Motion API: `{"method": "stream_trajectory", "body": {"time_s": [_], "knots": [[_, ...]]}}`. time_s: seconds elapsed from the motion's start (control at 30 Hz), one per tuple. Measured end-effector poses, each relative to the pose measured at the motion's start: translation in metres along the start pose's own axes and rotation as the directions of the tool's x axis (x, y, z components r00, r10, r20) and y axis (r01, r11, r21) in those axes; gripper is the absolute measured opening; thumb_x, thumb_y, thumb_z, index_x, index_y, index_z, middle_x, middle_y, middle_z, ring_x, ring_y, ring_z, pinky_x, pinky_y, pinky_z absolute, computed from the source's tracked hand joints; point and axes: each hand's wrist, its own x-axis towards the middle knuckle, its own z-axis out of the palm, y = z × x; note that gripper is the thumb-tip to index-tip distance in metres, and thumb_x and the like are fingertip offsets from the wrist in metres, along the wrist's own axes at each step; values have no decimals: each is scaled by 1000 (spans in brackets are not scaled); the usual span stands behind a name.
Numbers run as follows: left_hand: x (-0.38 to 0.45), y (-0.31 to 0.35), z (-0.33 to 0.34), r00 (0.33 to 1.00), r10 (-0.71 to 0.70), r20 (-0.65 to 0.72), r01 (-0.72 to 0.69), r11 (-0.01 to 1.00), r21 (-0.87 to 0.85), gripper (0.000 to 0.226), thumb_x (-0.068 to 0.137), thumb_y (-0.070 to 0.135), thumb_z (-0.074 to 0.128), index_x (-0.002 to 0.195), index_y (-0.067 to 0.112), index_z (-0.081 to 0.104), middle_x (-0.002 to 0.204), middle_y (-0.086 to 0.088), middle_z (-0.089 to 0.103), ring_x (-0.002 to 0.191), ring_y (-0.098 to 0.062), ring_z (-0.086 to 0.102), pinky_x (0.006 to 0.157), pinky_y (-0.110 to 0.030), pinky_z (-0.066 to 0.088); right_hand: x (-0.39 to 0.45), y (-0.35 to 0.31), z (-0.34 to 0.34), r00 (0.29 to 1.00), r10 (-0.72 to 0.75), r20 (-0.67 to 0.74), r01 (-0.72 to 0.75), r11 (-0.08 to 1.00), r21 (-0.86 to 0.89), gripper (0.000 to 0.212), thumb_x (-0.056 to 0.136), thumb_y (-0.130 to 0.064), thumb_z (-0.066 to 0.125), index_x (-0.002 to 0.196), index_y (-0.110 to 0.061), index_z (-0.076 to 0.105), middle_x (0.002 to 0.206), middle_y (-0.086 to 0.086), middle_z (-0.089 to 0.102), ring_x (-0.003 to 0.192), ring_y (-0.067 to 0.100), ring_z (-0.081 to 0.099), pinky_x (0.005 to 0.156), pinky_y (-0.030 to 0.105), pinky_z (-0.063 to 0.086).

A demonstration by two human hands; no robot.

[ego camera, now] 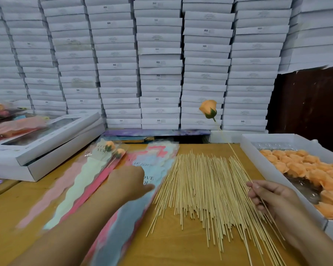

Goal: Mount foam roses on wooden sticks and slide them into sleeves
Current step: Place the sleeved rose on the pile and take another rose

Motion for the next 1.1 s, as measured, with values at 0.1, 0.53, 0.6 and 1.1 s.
{"method": "stream_trajectory", "body": {"time_s": [0.1, 0.53, 0.6, 1.1], "knots": [[24, -4, 21, 993, -114, -21, 111, 985, -134, 45, 94, 62, 52, 89, 18, 61, 81, 2, 54, 73, -14, 54, 64, -25, 41, -1, 0, 0, 1000, -1, 2, 1, 1000, -5, 16, 94, -4, 58, 98, -3, 73, 67, 5, 67, 52, 6, 56, 45, 14, 45], [43, -1, 44, 937, -333, 104, 330, 751, -572, 75, 76, 32, 84, 136, 11, 46, 95, 5, 51, 79, -9, 49, 54, -18, 38, -4, 4, -3, 1000, 13, 5, -13, 1000, -21, 17, 94, -5, 59, 97, -6, 75, 70, 8, 69, 54, 8, 58, 46, 16, 47], [45, -2, 43, 925, -332, 182, 368, 671, -644, 77, 79, 21, 83, 143, 8, 45, 124, -7, 58, 108, -23, 57, 73, -23, 42, -4, 3, -3, 1000, 18, 5, -18, 1000, -16, 17, 94, -5, 59, 95, -6, 76, 70, 8, 68, 54, 8, 57, 46, 15, 47], [29, 3, 28, 933, -348, 85, 256, 480, -839, 8, 89, 4, 62, 96, 7, 65, 80, -5, 69, 65, -15, 62, 54, -25, 50, -9, -6, 5, 980, 177, 87, -186, 977, 109, 19, 88, -4, 61, 103, 5, 69, 77, 12, 73, 56, 11, 65, 46, 17, 51]]}}
